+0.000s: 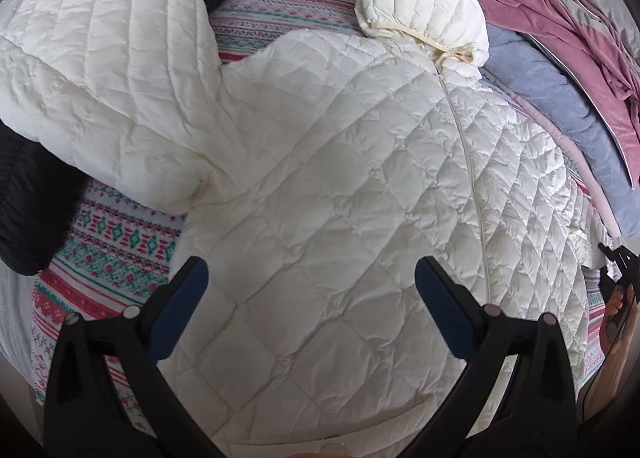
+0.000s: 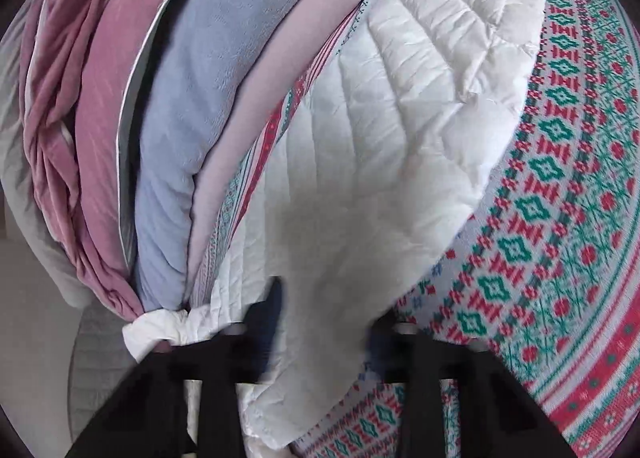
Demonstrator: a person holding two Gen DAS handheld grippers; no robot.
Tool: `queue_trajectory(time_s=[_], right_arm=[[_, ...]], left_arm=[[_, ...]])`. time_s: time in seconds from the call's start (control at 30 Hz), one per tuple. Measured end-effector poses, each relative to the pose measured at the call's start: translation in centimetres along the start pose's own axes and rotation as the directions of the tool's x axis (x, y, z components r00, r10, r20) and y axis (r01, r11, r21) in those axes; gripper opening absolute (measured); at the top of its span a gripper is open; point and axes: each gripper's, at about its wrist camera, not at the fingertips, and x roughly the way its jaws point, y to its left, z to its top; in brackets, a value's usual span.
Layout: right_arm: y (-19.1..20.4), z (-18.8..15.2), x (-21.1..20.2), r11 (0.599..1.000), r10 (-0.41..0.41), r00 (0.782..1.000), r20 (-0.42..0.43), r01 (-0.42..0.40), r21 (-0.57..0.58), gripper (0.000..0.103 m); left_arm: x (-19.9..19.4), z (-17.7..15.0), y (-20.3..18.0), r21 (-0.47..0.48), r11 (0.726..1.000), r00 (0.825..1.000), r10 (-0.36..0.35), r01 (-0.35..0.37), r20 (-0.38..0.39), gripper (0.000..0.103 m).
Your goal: Fold large clothes
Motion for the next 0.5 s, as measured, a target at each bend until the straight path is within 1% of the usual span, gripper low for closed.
queue_trajectory(time_s=[0.03,0.07,0.13,0.17,0.2,0.27,0.3,0.33,0.4,0.5], right_arm=[[0.3,0.1,-0.4,1.0,0.01,1.0,0.018,-0.01,-0.013,0.012],[1.4,-0.1,-0.9,0.999,0.02,0.998,0.052,-0.017,-0.05,0.012],[3.8,-0.8,-2.4,0.988,0.027,0.994,0.109,-0.01,-0.154,0.011],[6.0,-1.5,-3.3,0.97,0.027,0.988,0.155,0.012,-0.244,0.011],[7.5,-2.2,-3.8,0.954,0.029,0.983,0.182,0.027,-0.298,0.011],[10.8,-4.0,-4.7,0.909,0.05,0.971,0.236,0.053,-0.412,0.011],[11.8,-4.7,-4.9,0.892,0.054,0.966,0.252,0.067,-0.448,0.011],[13.2,-5.7,-5.1,0.865,0.061,0.96,0.272,0.085,-0.494,0.011],[16.1,-8.1,-5.1,0.794,0.067,0.946,0.316,0.141,-0.592,0.011],[19.6,-11.6,-5.0,0.704,0.091,0.938,0.335,0.178,-0.688,0.011]], left_arm=[[-0.2,0.1,0.1,0.0,1.0,1.0,0.007,-0.007,0.012,0.103],[-0.5,0.2,0.3,0.002,1.0,1.0,0.01,-0.01,0.022,0.103],[-0.9,0.5,0.5,0.001,1.0,0.999,0.017,-0.017,0.042,0.103],[-1.2,0.6,0.6,0.0,1.0,0.998,0.025,-0.025,0.057,0.103],[-1.5,0.8,0.6,0.0,0.999,0.997,0.036,-0.036,0.073,0.103],[-1.8,0.9,0.7,0.003,0.999,0.995,0.047,-0.048,0.09,0.103],[-2.0,1.0,0.7,0.006,0.999,0.995,0.046,-0.047,0.093,0.103],[-2.0,1.1,0.8,0.007,0.999,0.995,0.042,-0.043,0.094,0.103],[-2.1,1.3,0.9,0.006,0.999,0.995,0.031,-0.032,0.092,0.103],[-2.1,1.5,0.9,0.003,1.0,0.996,0.021,-0.021,0.09,0.103]])
